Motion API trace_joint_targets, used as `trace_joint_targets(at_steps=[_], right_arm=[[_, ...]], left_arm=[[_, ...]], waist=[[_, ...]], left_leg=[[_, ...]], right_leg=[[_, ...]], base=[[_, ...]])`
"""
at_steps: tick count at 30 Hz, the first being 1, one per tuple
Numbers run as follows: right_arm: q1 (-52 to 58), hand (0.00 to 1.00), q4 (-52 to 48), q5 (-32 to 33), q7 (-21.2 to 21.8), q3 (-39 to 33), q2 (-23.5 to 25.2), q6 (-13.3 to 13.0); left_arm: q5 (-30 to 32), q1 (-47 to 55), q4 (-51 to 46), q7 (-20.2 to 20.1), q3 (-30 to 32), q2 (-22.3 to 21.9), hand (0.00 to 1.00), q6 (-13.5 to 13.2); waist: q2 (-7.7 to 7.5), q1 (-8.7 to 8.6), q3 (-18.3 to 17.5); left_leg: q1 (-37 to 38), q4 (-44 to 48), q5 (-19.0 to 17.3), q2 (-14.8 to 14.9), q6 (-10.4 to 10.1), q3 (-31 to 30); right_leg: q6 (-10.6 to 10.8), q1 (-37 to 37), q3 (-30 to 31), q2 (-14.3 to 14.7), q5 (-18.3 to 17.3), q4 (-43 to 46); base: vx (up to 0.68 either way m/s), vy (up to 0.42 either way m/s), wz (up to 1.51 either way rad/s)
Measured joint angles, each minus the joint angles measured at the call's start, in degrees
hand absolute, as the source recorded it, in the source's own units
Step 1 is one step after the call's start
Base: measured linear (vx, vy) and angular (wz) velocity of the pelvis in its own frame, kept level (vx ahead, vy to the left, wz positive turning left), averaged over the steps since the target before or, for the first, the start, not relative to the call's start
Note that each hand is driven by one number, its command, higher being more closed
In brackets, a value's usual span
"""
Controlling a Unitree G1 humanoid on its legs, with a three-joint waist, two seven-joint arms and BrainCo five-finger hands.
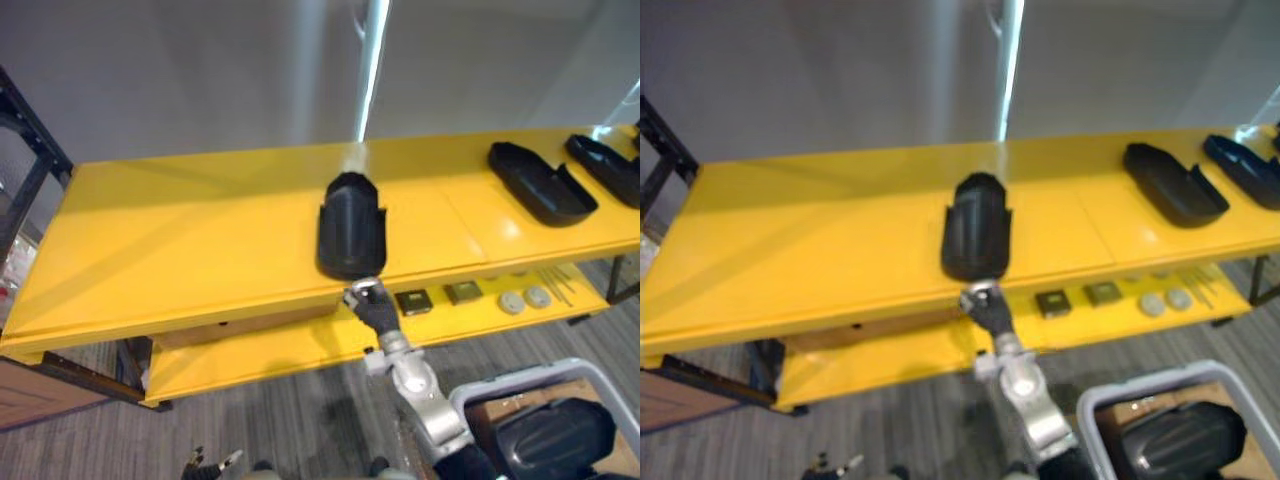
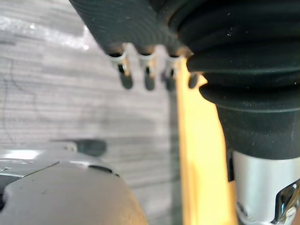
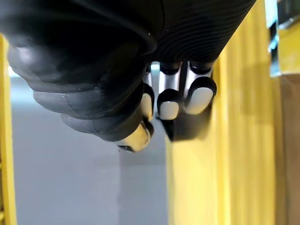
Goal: Walk over and take plastic housings, then place them on the shelf
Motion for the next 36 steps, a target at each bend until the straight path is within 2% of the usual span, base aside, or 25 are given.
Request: trace_joint_targets(at_steps=[11,21,26,36], right_arm=[[-5.1,1.00,6.2,-0.1,-2.0,-3.6,0.7,2.2],[-7.8,1.00,11.1,-0.2,-2.8,-4.8,1.9,3.3],[-10.7,1.00,14.4,-1.2,-5.9,-7.4,2.2,3.4],[-19.5,1.00,20.0,-1.1,-10.7,-14.4,1.7,3.7]], left_arm=[[0.1,1.6,-2.1,-0.8,0.6,-1.2,0.00,0.8],[0.1,2.0,-2.2,-1.2,0.9,-1.7,0.00,0.9],[0.1,2.3,-2.4,-1.4,2.1,-2.3,0.00,0.9],[0.0,3.6,-4.3,-1.9,2.1,-2.9,0.00,0.9]], waist=[[1.74,0.82,0.8],[2.17,1.16,1.1],[3.06,1.26,1.7],[3.90,2.47,2.8]], left_leg=[[0.5,-1.8,1.5,-0.2,0.0,-1.1],[0.5,-1.8,1.7,-0.2,0.0,-1.8],[0.5,-1.8,2.0,-0.5,0.2,-2.3],[0.3,-1.9,2.4,-1.1,0.5,-3.7]], right_leg=[[0.1,0.7,-1.5,0.0,0.0,-0.4],[0.1,1.0,-1.9,0.0,0.0,-0.3],[0.1,1.5,-2.8,-0.4,0.0,-0.1],[0.4,1.8,-3.8,-1.0,-0.2,0.3]], base=[[-0.02,-0.001,0.06],[0.00,0.001,0.01],[-0.03,0.008,0.08],[-0.01,0.008,0.05]])
